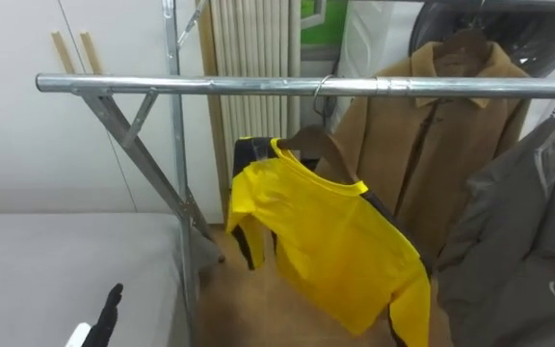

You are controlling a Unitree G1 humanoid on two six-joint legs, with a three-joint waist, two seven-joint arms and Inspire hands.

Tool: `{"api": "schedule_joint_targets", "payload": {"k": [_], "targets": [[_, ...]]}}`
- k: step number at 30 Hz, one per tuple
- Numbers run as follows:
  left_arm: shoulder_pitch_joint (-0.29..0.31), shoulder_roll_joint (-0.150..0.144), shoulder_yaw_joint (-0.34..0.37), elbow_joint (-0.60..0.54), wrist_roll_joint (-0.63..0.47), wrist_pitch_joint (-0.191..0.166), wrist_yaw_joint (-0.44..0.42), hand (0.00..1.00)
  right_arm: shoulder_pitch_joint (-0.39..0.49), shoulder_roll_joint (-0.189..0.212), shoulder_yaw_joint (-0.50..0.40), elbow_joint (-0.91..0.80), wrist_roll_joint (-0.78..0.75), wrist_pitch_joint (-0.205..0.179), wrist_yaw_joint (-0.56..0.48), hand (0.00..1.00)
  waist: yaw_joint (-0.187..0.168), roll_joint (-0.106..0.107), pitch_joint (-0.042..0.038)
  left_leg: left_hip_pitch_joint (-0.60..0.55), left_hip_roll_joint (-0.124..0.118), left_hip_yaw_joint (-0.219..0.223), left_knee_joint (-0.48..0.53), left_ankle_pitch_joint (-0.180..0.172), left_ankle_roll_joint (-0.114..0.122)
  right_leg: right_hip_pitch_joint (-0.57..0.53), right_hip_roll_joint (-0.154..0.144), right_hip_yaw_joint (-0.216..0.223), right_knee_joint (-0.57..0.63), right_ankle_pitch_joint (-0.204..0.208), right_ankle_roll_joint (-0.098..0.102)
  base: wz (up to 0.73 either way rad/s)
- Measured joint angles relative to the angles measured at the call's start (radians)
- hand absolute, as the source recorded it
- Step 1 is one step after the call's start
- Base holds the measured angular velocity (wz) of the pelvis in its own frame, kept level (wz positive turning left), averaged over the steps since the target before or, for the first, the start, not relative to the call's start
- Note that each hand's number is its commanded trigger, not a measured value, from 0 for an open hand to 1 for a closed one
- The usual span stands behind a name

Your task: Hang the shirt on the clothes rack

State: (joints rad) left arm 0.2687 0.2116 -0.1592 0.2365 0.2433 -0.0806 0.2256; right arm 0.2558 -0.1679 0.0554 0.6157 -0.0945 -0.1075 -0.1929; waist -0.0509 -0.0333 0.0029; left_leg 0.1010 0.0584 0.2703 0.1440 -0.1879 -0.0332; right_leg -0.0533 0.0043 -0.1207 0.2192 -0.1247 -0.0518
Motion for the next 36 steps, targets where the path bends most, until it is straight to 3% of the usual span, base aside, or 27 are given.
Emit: {"api": "schedule_joint_targets", "payload": {"k": [3, 8, 12, 17, 26, 36], "targets": [[0.001, -0.002, -0.001, 0.038, -0.001, -0.043, 0.007, 0.00, -0.002, 0.003, 0.000, 0.071, 0.015, -0.014, 0.009, 0.00, -0.001, 0.001, 0.0001, 0.001, 0.000, 0.000, 0.000, 0.000, 0.000, -0.001, 0.001, 0.004, 0.001, 0.000, 0.000, -0.01], [0.000, -0.017, 0.000, 0.085, -0.009, -0.049, 0.023, 0.00, -0.009, 0.005, -0.001, 0.204, 0.144, -0.024, 0.045, 0.00, -0.001, 0.011, 0.0061, 0.002, 0.003, -0.005, -0.002, -0.012, 0.002, -0.006, 0.008, 0.008, -0.002, -0.002, 0.002, 0.00], [0.000, -0.023, 0.003, 0.085, 0.000, -0.059, 0.030, 0.00, -0.007, 0.015, -0.010, 0.266, 0.233, -0.029, 0.107, 0.00, -0.002, 0.013, 0.0048, -0.002, 0.003, -0.004, -0.002, -0.012, 0.002, -0.005, 0.013, 0.007, 0.001, -0.001, 0.001, 0.00], [-0.002, -0.027, 0.005, 0.109, 0.002, -0.101, 0.029, 0.00, -0.024, 0.019, -0.031, 0.385, 0.295, -0.037, 0.181, 0.00, -0.002, 0.014, 0.0036, -0.001, 0.003, -0.004, -0.001, -0.012, 0.002, -0.003, 0.010, 0.007, -0.001, -0.003, 0.001, 0.00], [0.001, -0.030, 0.000, 0.300, -0.003, -0.116, 0.039, 0.00, -0.072, 0.020, -0.048, 0.515, 0.364, -0.030, 0.234, 0.00, -0.020, 0.007, 0.0017, 0.008, 0.001, -0.011, 0.003, -0.012, 0.002, 0.011, 0.003, -0.003, -0.015, -0.009, 0.004, 0.04], [0.007, -0.031, 0.002, 0.320, 0.001, -0.116, 0.048, 0.00, -0.069, 0.020, -0.051, 0.543, 0.409, -0.021, 0.287, 0.00, -0.026, 0.004, -0.0017, 0.009, -0.002, -0.042, 0.003, -0.012, 0.002, 0.029, 0.001, -0.021, -0.034, -0.008, 0.006, 0.06]]}}
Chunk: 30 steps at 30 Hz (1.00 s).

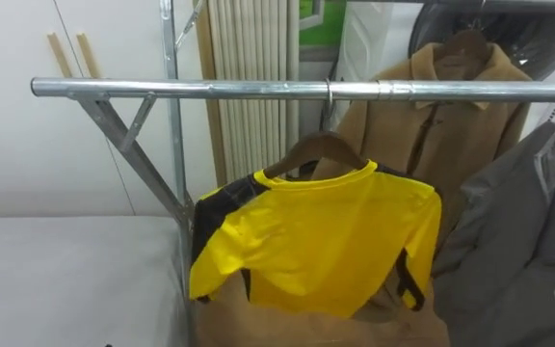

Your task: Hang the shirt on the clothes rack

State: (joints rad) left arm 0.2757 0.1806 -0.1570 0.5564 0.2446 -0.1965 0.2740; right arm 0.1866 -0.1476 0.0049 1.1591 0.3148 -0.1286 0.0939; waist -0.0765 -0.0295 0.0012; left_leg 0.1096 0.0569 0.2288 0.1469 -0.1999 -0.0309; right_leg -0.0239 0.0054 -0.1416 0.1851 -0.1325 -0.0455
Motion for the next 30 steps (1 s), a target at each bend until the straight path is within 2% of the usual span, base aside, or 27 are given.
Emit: {"api": "schedule_joint_targets", "payload": {"k": [5, 14, 25, 30], "targets": [[-0.001, -0.003, 0.000, -0.004, 0.001, 0.000, 0.006, 0.00, 0.003, 0.000, 0.003, 0.004, 0.037, 0.017, 0.002, 0.00, 0.002, 0.002, -0.0013, 0.006, 0.000, -0.013, 0.000, 0.000, 0.000, 0.007, 0.001, 0.000, -0.002, -0.001, 0.000, -0.01], [-0.001, -0.003, -0.001, -0.003, 0.000, 0.000, 0.014, 0.00, -0.011, 0.000, 0.004, 0.007, 0.028, 0.022, -0.004, 0.00, 0.001, 0.002, -0.0008, 0.007, 0.000, -0.012, 0.000, 0.000, 0.000, 0.007, 0.000, -0.002, -0.001, -0.001, -0.001, 0.00], [0.001, -0.004, 0.000, 0.003, 0.006, 0.002, 0.017, 0.00, -0.012, 0.002, 0.003, 0.014, 0.019, 0.023, -0.003, 0.00, 0.006, -0.005, 0.0071, 0.006, 0.000, -0.025, 0.000, 0.000, 0.000, 0.011, -0.001, -0.009, 0.000, -0.004, 0.001, 0.03], [0.002, -0.004, 0.000, 0.002, 0.006, 0.013, 0.002, 0.00, -0.021, 0.002, 0.003, 0.016, 0.008, 0.037, -0.003, 0.00, 0.013, -0.009, 0.0064, 0.003, 0.000, -0.041, 0.000, 0.000, 0.000, 0.015, -0.003, -0.025, -0.001, -0.004, 0.000, 0.09]]}}
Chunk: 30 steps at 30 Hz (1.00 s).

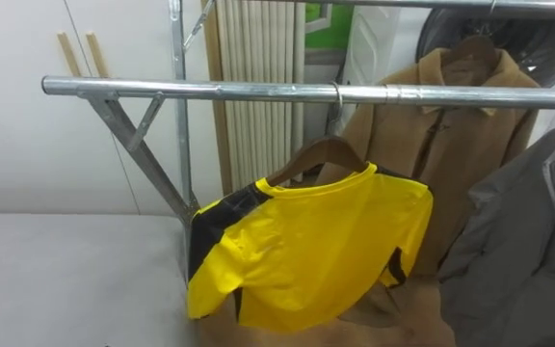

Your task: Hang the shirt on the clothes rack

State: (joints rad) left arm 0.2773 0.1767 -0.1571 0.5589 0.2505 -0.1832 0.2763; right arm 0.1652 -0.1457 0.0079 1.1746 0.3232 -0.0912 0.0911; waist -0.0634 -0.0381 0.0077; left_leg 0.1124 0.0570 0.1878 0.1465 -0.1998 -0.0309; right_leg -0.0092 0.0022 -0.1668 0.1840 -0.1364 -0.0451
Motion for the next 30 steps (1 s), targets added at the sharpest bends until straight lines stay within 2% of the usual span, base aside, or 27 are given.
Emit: {"api": "schedule_joint_targets", "payload": {"k": [6, 9, 14, 18, 19, 21, 22, 23, 24, 25, 26, 27, 28, 29, 30], "targets": [[0.001, 0.000, 0.002, -0.002, 0.020, 0.011, -0.009, 0.00, -0.005, -0.003, 0.000, 0.000, 0.002, 0.002, 0.000, 0.00, 0.018, 0.003, -0.0021, -0.003, 0.000, -0.003, 0.002, 0.000, 0.000, 0.006, 0.000, -0.031, -0.003, -0.001, -0.002, 0.08], [0.004, 0.000, 0.001, -0.002, 0.024, 0.011, -0.009, 0.00, -0.006, -0.005, 0.000, 0.000, 0.002, 0.002, 0.002, 0.00, 0.018, 0.010, -0.0100, -0.003, 0.001, -0.008, 0.007, 0.000, 0.000, 0.018, 0.000, -0.042, -0.012, -0.002, -0.002, 0.12], [0.009, -0.001, 0.001, 0.001, 0.027, 0.010, -0.008, 0.00, -0.007, -0.009, 0.007, -0.001, -0.007, 0.001, 0.006, 0.00, 0.022, 0.023, -0.0135, -0.014, 0.001, -0.037, 0.025, 0.000, 0.000, 0.028, -0.004, -0.074, -0.010, -0.010, -0.010, 0.15], [0.038, -0.009, 0.016, 0.026, 0.048, 0.008, 0.004, 0.00, -0.008, -0.009, 0.010, -0.002, -0.026, 0.002, 0.004, 0.00, 0.036, 0.028, -0.0080, -0.037, 0.001, -0.060, 0.047, 0.000, 0.000, 0.023, -0.023, -0.112, 0.028, -0.041, -0.017, 0.28], [0.045, -0.013, 0.027, 0.053, 0.047, 0.006, 0.005, 0.00, -0.011, -0.010, 0.011, -0.004, -0.059, 0.005, -0.002, 0.00, 0.050, 0.029, -0.0076, -0.053, 0.001, -0.062, 0.060, 0.000, -0.001, 0.015, -0.031, -0.133, 0.044, -0.053, -0.020, 0.60], [0.050, -0.018, 0.054, 0.069, 0.051, 0.009, 0.006, 0.00, -0.026, -0.010, 0.014, -0.004, -0.095, 0.005, -0.006, 0.00, 0.055, 0.032, -0.0063, -0.098, 0.001, -0.082, 0.090, 0.000, -0.002, 0.010, -0.042, -0.191, 0.053, -0.062, -0.024, 0.92], [0.053, -0.018, 0.063, 0.069, 0.056, 0.011, 0.009, 0.00, -0.033, -0.015, 0.021, -0.003, -0.099, 0.005, -0.010, 0.00, 0.061, 0.034, -0.0064, -0.128, 0.003, -0.076, 0.112, 0.000, -0.002, 0.013, -0.049, -0.241, 0.052, -0.066, -0.025, 1.33], [0.054, -0.020, 0.068, 0.073, 0.059, 0.011, 0.018, 0.00, -0.041, -0.023, 0.030, 0.003, -0.104, 0.005, -0.016, 0.00, 0.068, 0.036, -0.0061, -0.155, 0.010, -0.039, 0.132, 0.000, -0.002, 0.019, -0.058, -0.297, 0.054, -0.073, -0.026, 1.39], [0.055, -0.024, 0.075, 0.077, 0.061, 0.011, 0.023, 0.00, -0.048, -0.028, 0.030, 0.013, -0.108, 0.005, -0.018, 0.00, 0.072, 0.041, -0.0031, -0.160, 0.023, 0.003, 0.138, 0.000, -0.002, 0.026, -0.063, -0.324, 0.053, -0.075, -0.024, 1.42], [0.060, -0.029, 0.093, 0.090, 0.065, 0.012, 0.031, 0.00, -0.070, -0.030, 0.030, 0.043, -0.124, 0.006, -0.025, 0.00, 0.079, 0.036, 0.0036, -0.175, 0.038, 0.083, 0.151, 0.012, -0.002, 0.039, -0.075, -0.381, 0.052, -0.086, -0.021, 1.40], [0.062, -0.030, 0.108, 0.099, 0.064, 0.017, 0.038, 0.00, -0.077, -0.030, 0.029, 0.053, -0.133, 0.006, -0.028, 0.00, 0.080, 0.039, 0.0044, -0.192, 0.050, 0.151, 0.170, 0.020, 0.008, 0.050, -0.085, -0.440, 0.047, -0.097, -0.016, 1.47], [0.062, -0.030, 0.117, 0.110, 0.064, 0.019, 0.041, 0.00, -0.077, -0.031, 0.029, 0.054, -0.133, 0.005, -0.030, 0.00, 0.083, 0.040, 0.0038, -0.201, 0.057, 0.186, 0.186, 0.022, 0.012, 0.057, -0.093, -0.479, 0.048, -0.104, -0.014, 1.59], [0.062, -0.030, 0.133, 0.125, 0.067, 0.026, 0.045, 0.00, -0.077, -0.031, 0.028, 0.063, -0.138, 0.005, -0.037, 0.00, 0.092, 0.041, 0.0037, -0.215, 0.074, 0.248, 0.223, 0.022, 0.016, 0.067, -0.109, -0.545, 0.062, -0.122, -0.010, 1.57], [0.068, -0.030, 0.153, 0.129, 0.068, 0.031, 0.047, 0.00, -0.078, -0.031, 0.028, 0.074, -0.142, 0.007, -0.046, 0.00, 0.103, 0.036, 0.0020, -0.219, 0.083, 0.279, 0.262, 0.015, 0.025, 0.076, -0.128, -0.598, 0.088, -0.140, -0.002, 1.49], [0.073, -0.031, 0.163, 0.129, 0.071, 0.031, 0.048, 0.00, -0.079, -0.032, 0.027, 0.077, -0.140, 0.007, -0.048, 0.00, 0.107, 0.033, 0.0013, -0.218, 0.084, 0.286, 0.269, 0.012, 0.023, 0.081, -0.134, -0.621, 0.096, -0.147, 0.004, 1.35]]}}
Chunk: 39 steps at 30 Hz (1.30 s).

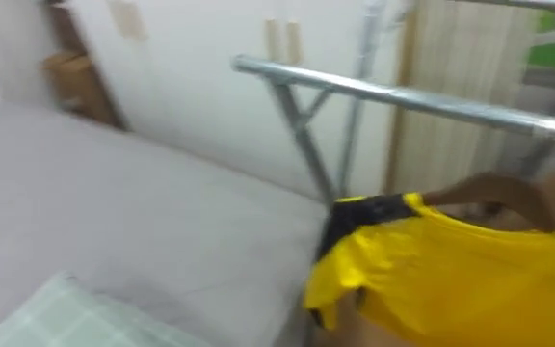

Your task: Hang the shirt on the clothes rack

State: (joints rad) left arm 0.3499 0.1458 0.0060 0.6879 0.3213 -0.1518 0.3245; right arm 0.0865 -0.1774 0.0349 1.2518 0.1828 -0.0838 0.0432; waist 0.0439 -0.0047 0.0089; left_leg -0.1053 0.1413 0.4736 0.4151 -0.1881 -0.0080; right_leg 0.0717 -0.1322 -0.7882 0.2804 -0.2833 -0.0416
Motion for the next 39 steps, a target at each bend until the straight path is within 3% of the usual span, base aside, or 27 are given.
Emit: {"api": "schedule_joint_targets", "payload": {"k": [3, 5, 7, 9, 10, 11, 12, 13, 14, 15, 16, 17, 18, 19, 20, 21, 22, 23, 25, 28, 33, 35, 39], "targets": [[0.014, -0.008, 0.036, 0.000, 0.023, 0.000, 0.001, 0.00, -0.013, -0.014, 0.002, 0.013, 0.005, 0.000, -0.007, 0.00, 0.027, 0.000, 0.0017, 0.006, -0.005, 0.018, -0.006, -0.019, 0.007, 0.036, -0.010, -0.109, 0.012, -0.016, 0.018, 1.14], [0.014, -0.013, 0.038, 0.000, 0.026, -0.001, 0.002, 0.00, -0.016, -0.013, 0.000, 0.036, 0.007, 0.001, -0.012, 0.00, 0.039, -0.010, -0.0033, 0.007, -0.017, 0.011, 0.003, -0.033, 0.022, 0.076, -0.026, -0.197, 0.024, -0.033, 0.043, 1.03], [0.005, -0.023, 0.038, 0.001, 0.031, -0.006, 0.003, 0.00, -0.016, -0.015, 0.000, 0.043, 0.008, 0.010, -0.010, 0.00, 0.052, -0.014, -0.0034, 0.005, -0.022, 0.017, 0.019, -0.048, 0.029, 0.098, -0.047, -0.251, 0.058, -0.047, 0.058, 0.91], [0.000, -0.033, 0.034, 0.004, 0.034, -0.012, 0.003, 0.00, -0.013, -0.020, 0.000, 0.043, 0.008, 0.018, -0.012, 0.00, 0.070, -0.012, -0.0096, -0.006, -0.034, 0.002, 0.017, -0.067, 0.042, 0.112, -0.096, -0.296, 0.154, -0.061, 0.077, 0.83], [-0.010, -0.045, 0.033, 0.012, 0.036, -0.013, 0.004, 0.00, -0.018, -0.025, -0.006, 0.043, 0.006, 0.020, -0.019, 0.00, 0.072, -0.001, -0.0114, -0.018, -0.059, -0.050, 0.018, -0.088, 0.054, 0.104, -0.144, -0.292, 0.270, -0.061, 0.076, 1.24], [-0.029, -0.046, 0.032, 0.027, 0.037, -0.015, 0.009, 0.00, -0.018, -0.020, -0.026, 0.043, 0.004, 0.020, -0.022, 0.00, 0.052, -0.003, -0.0089, -0.028, -0.096, -0.127, 0.020, -0.088, 0.074, 0.082, -0.189, -0.209, 0.381, -0.044, 0.049, 1.49], [-0.041, -0.045, 0.032, 0.035, 0.038, -0.016, 0.012, 0.00, -0.015, -0.016, -0.031, 0.043, 0.004, 0.020, -0.024, 0.00, 0.041, -0.008, -0.0078, -0.028, -0.109, -0.162, 0.019, -0.083, 0.088, 0.068, -0.202, -0.148, 0.422, -0.031, 0.037, 1.95], [-0.064, -0.044, 0.028, 0.053, 0.036, -0.020, 0.020, 0.00, -0.003, -0.011, -0.036, 0.043, 0.004, 0.020, -0.027, 0.00, 0.033, -0.017, -0.0079, -0.017, -0.137, -0.233, 0.016, -0.071, 0.097, 0.028, -0.214, -0.019, 0.504, 0.010, 0.025, 1.83], [-0.089, -0.042, 0.025, 0.080, 0.028, -0.026, 0.030, 0.00, -0.002, -0.009, -0.034, 0.041, 0.005, 0.020, -0.030, 0.00, 0.035, -0.009, -0.0095, -0.008, -0.151, -0.295, 0.013, -0.069, 0.103, -0.016, -0.197, 0.101, 0.542, 0.003, 0.035, 1.65], [-0.096, -0.042, 0.025, 0.093, 0.023, -0.026, 0.038, 0.00, -0.006, -0.009, -0.032, 0.039, 0.008, 0.018, -0.029, 0.00, 0.039, -0.009, -0.0094, -0.005, -0.155, -0.322, 0.010, -0.068, 0.103, -0.038, -0.182, 0.158, 0.543, -0.011, 0.046, 1.40], [-0.099, -0.042, 0.025, 0.102, 0.018, -0.025, 0.049, 0.00, -0.014, -0.008, -0.020, 0.036, 0.012, 0.010, -0.031, 0.00, 0.040, -0.007, -0.0084, -0.004, -0.155, -0.375, 0.008, -0.062, 0.103, -0.074, -0.138, 0.242, 0.518, -0.032, 0.057, 1.47], [-0.099, -0.034, 0.021, 0.105, 0.013, -0.025, 0.059, 0.00, -0.018, 0.000, -0.016, 0.036, 0.010, 0.006, -0.040, 0.00, 0.029, -0.012, -0.0071, 0.001, -0.156, -0.438, -0.004, -0.055, 0.098, -0.094, -0.087, 0.310, 0.441, -0.037, 0.065, 1.55], [-0.098, -0.030, 0.019, 0.104, 0.008, -0.025, 0.061, 0.00, -0.020, 0.006, -0.015, 0.037, 0.007, 0.006, -0.046, 0.00, 0.025, -0.017, -0.0055, 0.007, -0.157, -0.472, -0.015, -0.049, 0.094, -0.099, -0.061, 0.353, 0.382, -0.037, 0.066, 1.61], [-0.096, -0.018, 0.009, 0.104, -0.008, -0.023, 0.072, 0.00, -0.028, 0.018, -0.013, 0.037, 0.003, 0.007, -0.059, 0.00, 0.017, -0.030, -0.0019, 0.016, -0.162, -0.529, -0.036, -0.033, 0.085, -0.092, -0.013, 0.439, 0.239, -0.027, 0.077, 1.46], [-0.096, -0.006, -0.001, 0.104, -0.017, -0.020, 0.079, 0.00, -0.036, 0.026, -0.004, 0.036, -0.003, 0.007, -0.067, 0.00, 0.012, -0.054, 0.0005, 0.024, -0.177, -0.575, -0.056, -0.024, 0.076, -0.080, 0.017, 0.516, 0.085, 0.013, 0.087, 1.34], [-0.096, -0.001, -0.001, 0.104, -0.022, -0.019, 0.081, 0.00, -0.043, 0.030, 0.003, 0.036, -0.006, 0.007, -0.071, 0.00, 0.012, -0.067, 0.0029, 0.025, -0.189, -0.595, -0.057, -0.021, 0.072, -0.075, 0.024, 0.553, 0.021, 0.050, 0.090, 1.17], [-0.097, 0.004, 0.000, 0.110, -0.041, -0.013, 0.085, 0.00, -0.049, 0.034, 0.015, 0.035, -0.012, 0.006, -0.079, 0.00, 0.011, -0.076, 0.0041, 0.029, -0.200, -0.628, -0.053, -0.025, 0.062, -0.054, 0.038, 0.582, -0.028, 0.133, 0.088, 0.78], [-0.094, -0.005, 0.001, 0.110, -0.057, -0.010, 0.090, 0.00, -0.054, 0.032, 0.027, 0.033, -0.015, 0.006, -0.079, 0.00, 0.027, -0.068, -0.0010, 0.031, -0.197, -0.643, -0.056, -0.031, 0.050, -0.030, 0.057, 0.566, -0.065, 0.143, 0.081, 0.59], [-0.097, -0.011, 0.018, 0.126, -0.076, -0.010, 0.100, 0.00, -0.071, 0.033, 0.048, 0.031, -0.032, 0.009, -0.065, 0.00, 0.047, -0.061, -0.0003, 0.039, -0.180, -0.647, -0.078, -0.029, 0.035, -0.017, 0.075, 0.556, -0.099, 0.150, 0.069, 0.07], [-0.090, -0.013, 0.060, 0.139, -0.084, -0.010, 0.109, 0.00, -0.087, 0.035, 0.062, 0.030, -0.033, 0.009, -0.043, 0.00, 0.045, -0.064, -0.0021, 0.051, -0.167, -0.646, -0.112, -0.019, 0.019, -0.007, 0.084, 0.537, -0.108, 0.140, 0.050, 0.15], [-0.080, -0.014, 0.071, 0.173, -0.092, 0.003, 0.105, 0.00, -0.046, 0.027, 0.060, 0.027, -0.032, 0.020, -0.043, 0.00, 0.015, -0.062, -0.0016, 0.047, -0.148, -0.533, -0.113, -0.018, 0.017, 0.037, 0.083, 0.470, -0.132, 0.114, 0.048, 0.46], [-0.071, -0.017, 0.070, 0.178, -0.092, 0.022, 0.105, 0.00, -0.017, 0.028, 0.050, 0.028, -0.033, 0.020, -0.044, 0.00, -0.009, -0.060, 0.0003, 0.048, -0.137, -0.454, -0.107, -0.021, 0.022, 0.058, 0.077, 0.432, -0.131, 0.097, 0.052, 0.52], [-0.075, -0.018, 0.071, 0.228, -0.091, 0.038, 0.100, 0.00, 0.003, 0.026, 0.010, 0.032, -0.031, 0.020, -0.047, 0.00, -0.018, -0.053, -0.0023, 0.054, -0.139, -0.458, -0.109, -0.025, 0.020, 0.073, 0.079, 0.422, -0.142, 0.092, 0.054, 0.11]]}}
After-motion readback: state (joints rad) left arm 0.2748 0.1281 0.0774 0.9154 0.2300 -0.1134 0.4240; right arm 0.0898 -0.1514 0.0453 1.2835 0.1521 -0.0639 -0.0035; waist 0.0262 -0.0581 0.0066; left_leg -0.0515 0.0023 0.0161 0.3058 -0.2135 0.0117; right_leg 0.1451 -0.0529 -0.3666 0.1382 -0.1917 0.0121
